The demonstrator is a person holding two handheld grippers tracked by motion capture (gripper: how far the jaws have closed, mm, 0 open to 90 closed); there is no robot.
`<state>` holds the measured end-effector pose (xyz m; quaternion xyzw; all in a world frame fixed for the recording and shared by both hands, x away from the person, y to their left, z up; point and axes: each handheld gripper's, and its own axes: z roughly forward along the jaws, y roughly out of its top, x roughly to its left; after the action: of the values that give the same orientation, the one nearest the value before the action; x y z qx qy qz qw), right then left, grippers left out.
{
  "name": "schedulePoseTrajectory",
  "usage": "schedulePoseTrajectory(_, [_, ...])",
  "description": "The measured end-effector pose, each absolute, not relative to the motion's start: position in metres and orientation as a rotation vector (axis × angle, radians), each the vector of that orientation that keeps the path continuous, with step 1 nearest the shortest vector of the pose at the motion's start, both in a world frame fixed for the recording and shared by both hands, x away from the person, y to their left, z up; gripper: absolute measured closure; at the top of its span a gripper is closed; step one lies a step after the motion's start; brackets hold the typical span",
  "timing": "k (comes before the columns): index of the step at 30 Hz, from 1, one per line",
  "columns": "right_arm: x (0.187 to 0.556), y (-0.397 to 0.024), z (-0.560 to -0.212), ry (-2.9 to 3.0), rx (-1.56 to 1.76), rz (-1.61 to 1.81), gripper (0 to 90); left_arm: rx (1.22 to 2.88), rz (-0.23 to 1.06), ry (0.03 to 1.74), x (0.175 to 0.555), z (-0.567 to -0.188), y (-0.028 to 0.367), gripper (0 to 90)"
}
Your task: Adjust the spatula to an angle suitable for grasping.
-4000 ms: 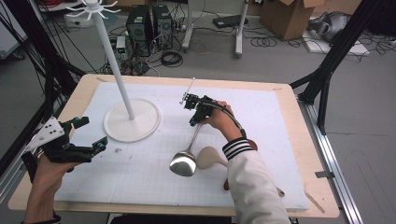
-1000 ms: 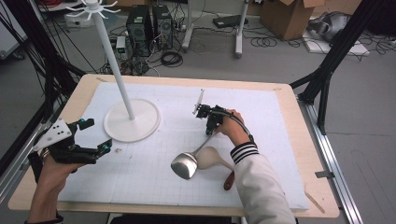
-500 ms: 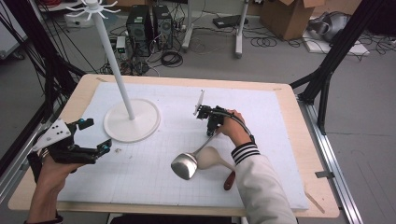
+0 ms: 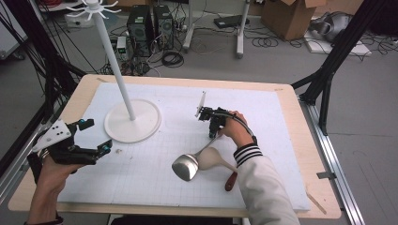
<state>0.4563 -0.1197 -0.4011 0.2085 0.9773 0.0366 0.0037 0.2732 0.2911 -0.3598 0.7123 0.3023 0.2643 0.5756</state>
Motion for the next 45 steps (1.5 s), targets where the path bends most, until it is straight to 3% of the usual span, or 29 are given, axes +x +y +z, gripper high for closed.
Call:
schedulePoseTrajectory(29, [0.453, -0.121, -0.403, 3.079, 0.652, 0.122, 89.6, 1.667, 0.623, 0.706, 0.273, -0.359, 0.291, 1.7])
schedulePoseTrajectory(45, [0.436, -0.134, -0.361, 3.02, 0.567, 0.399, 89.5, 1.68, 0.619, 0.709, 0.274, -0.361, 0.288, 1.7])
